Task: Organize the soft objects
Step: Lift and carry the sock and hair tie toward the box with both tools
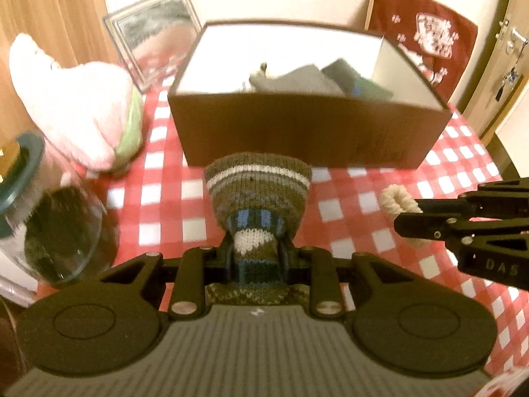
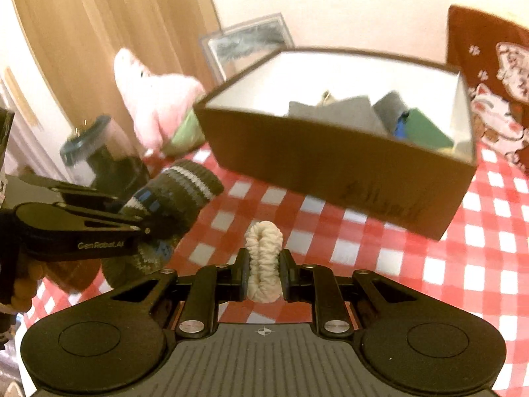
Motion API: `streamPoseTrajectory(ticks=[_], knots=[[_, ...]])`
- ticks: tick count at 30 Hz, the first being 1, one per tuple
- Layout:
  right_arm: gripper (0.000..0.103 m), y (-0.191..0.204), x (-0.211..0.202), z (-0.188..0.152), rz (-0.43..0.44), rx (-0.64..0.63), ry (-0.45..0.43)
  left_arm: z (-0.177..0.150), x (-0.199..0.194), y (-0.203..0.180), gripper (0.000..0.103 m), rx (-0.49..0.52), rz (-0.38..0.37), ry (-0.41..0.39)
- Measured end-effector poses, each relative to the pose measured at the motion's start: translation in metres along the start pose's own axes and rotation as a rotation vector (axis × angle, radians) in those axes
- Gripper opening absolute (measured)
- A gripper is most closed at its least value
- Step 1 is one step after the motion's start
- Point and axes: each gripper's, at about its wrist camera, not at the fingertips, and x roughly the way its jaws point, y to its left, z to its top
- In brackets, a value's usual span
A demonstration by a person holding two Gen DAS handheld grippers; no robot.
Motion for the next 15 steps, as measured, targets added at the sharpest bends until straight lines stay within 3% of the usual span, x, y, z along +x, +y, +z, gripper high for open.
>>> streamPoseTrajectory(ticks=[15], knots=[[0.019, -0.016, -0.032, 0.051, -0.02, 0.009, -0.143, 0.058, -0.022, -0.008, 0.025, 0.051, 0.003, -0.141]])
